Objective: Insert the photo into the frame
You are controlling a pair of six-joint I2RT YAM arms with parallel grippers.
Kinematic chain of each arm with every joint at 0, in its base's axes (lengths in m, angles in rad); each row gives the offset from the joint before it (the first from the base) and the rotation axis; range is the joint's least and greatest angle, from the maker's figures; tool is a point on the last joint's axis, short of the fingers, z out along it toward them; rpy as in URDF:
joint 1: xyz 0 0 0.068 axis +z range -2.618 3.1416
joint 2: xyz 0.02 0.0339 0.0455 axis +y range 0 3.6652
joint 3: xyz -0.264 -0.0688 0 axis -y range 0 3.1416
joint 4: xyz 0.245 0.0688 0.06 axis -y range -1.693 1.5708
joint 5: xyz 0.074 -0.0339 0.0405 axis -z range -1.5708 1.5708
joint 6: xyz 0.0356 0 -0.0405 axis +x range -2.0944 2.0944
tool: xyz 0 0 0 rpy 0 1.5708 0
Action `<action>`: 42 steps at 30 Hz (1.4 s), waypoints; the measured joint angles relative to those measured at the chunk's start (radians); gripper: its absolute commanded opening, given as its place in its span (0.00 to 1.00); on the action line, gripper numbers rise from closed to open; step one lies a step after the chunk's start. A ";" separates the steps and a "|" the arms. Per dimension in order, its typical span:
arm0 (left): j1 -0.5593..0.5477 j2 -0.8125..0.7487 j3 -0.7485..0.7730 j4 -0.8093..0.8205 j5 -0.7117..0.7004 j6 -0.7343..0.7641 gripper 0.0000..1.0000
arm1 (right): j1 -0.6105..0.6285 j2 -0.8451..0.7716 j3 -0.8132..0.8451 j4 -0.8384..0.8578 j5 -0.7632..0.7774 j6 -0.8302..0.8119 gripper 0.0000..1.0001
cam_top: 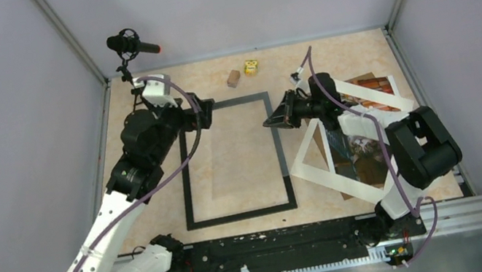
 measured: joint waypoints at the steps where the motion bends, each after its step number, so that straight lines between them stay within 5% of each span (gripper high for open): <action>1: 0.010 -0.019 -0.001 0.003 -0.007 0.000 0.99 | 0.016 -0.008 0.016 -0.012 0.002 0.003 0.00; 17: 0.043 -0.129 -0.047 0.031 -0.111 -0.004 0.99 | 0.289 0.048 0.275 -0.009 0.015 0.122 0.00; 42: 0.048 -0.106 -0.047 0.034 -0.099 -0.005 0.99 | 0.218 0.257 0.151 0.145 0.012 0.134 0.00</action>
